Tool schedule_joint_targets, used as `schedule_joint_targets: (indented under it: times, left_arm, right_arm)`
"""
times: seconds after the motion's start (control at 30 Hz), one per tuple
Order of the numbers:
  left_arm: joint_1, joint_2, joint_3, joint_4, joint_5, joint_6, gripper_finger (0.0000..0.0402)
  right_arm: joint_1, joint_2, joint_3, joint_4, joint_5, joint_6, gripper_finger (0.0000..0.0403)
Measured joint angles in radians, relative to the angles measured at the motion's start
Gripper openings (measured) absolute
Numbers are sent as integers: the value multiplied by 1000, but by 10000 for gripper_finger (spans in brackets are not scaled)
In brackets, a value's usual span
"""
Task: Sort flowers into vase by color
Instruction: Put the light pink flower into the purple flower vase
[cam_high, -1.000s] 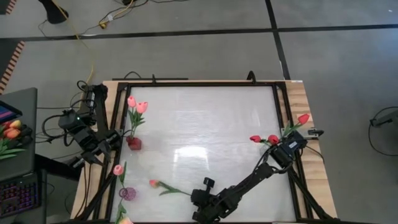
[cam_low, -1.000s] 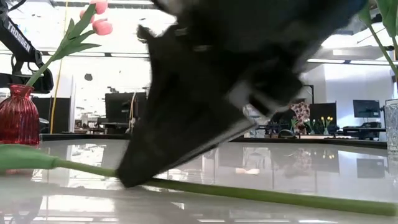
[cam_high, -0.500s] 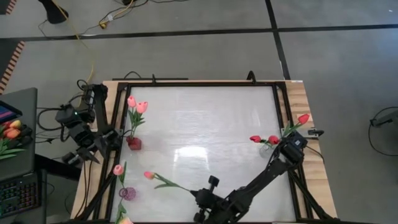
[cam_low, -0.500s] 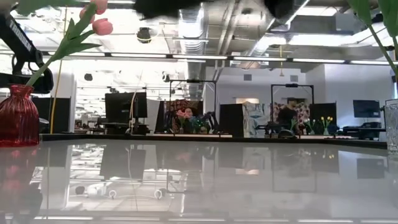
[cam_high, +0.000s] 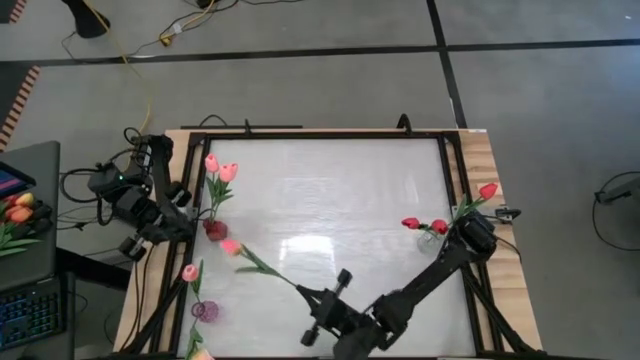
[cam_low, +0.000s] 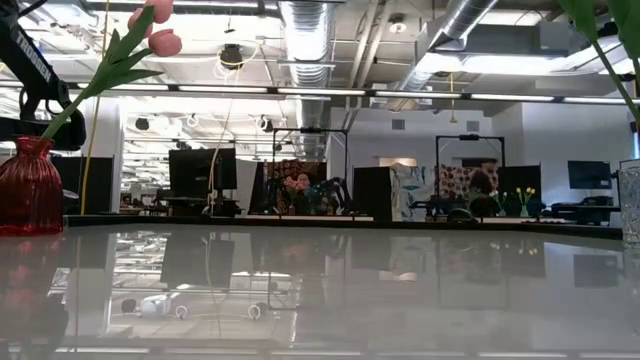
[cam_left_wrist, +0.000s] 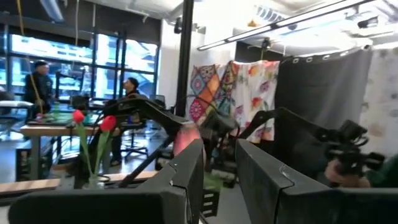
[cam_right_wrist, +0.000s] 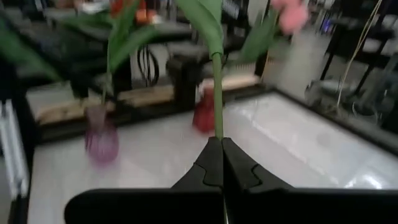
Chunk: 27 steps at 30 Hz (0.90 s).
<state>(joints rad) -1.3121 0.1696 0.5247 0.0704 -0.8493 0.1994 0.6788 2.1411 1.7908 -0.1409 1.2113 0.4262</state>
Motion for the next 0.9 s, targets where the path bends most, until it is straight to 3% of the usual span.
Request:
schedule_joint_targets:
  times: [0.13, 0.37, 0.6, 0.9]
  left_arm:
    - [0, 0, 0, 0, -34, 0, 82]
    - [0, 0, 0, -11, -78, -1, 82]
    - [18, 35, -18, 17, -112, 57, 100]
    - [202, 212, -18, 206, -106, 131, 182]
  right_arm:
    - [-54, -2, 0, 319, -17, -311, 16]
    - [-158, -2, 1, 752, -256, -671, 16]
    - [-255, -3, 2, 834, -492, -657, 16]
    - [-300, -3, 2, 857, -533, -635, 16]
